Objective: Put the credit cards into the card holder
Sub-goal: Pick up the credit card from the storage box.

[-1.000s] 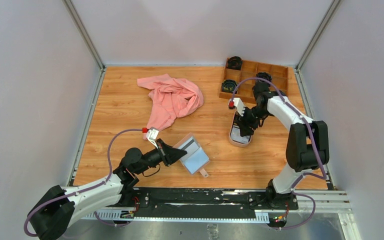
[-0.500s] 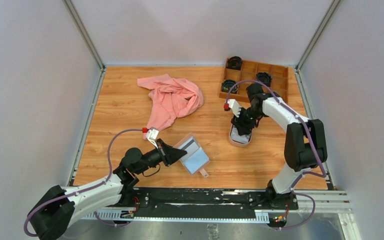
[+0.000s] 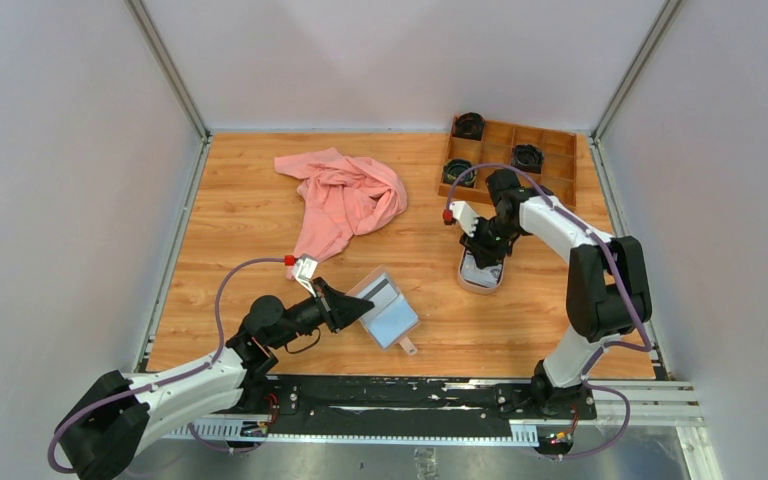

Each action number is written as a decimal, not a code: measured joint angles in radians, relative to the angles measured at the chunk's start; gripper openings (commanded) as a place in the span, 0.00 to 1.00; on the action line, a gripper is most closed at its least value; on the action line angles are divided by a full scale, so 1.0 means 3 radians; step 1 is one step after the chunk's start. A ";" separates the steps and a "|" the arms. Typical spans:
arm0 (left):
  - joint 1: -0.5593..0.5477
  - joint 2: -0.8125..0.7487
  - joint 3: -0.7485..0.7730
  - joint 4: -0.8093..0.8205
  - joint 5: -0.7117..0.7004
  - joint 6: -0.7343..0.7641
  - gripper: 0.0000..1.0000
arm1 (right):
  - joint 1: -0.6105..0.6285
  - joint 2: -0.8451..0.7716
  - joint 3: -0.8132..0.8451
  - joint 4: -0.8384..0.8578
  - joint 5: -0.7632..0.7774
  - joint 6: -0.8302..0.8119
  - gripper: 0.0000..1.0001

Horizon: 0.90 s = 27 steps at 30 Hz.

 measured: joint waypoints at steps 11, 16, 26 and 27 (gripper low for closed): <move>0.0000 -0.0005 0.0000 -0.0001 0.0000 -0.0011 0.00 | 0.0001 -0.0058 0.0008 -0.0003 0.0083 0.0039 0.11; 0.0000 -0.0004 -0.0001 -0.0001 0.0000 -0.0015 0.00 | 0.0000 -0.0100 0.0008 -0.0018 0.0109 0.0048 0.10; 0.0000 -0.0005 0.0000 -0.0003 0.0000 -0.0019 0.00 | -0.0088 -0.0282 0.0008 -0.0018 0.0093 0.0050 0.08; 0.0000 -0.0004 -0.0001 -0.0003 0.0001 -0.0019 0.00 | -0.0102 -0.0295 0.0009 -0.0018 0.0081 0.0050 0.08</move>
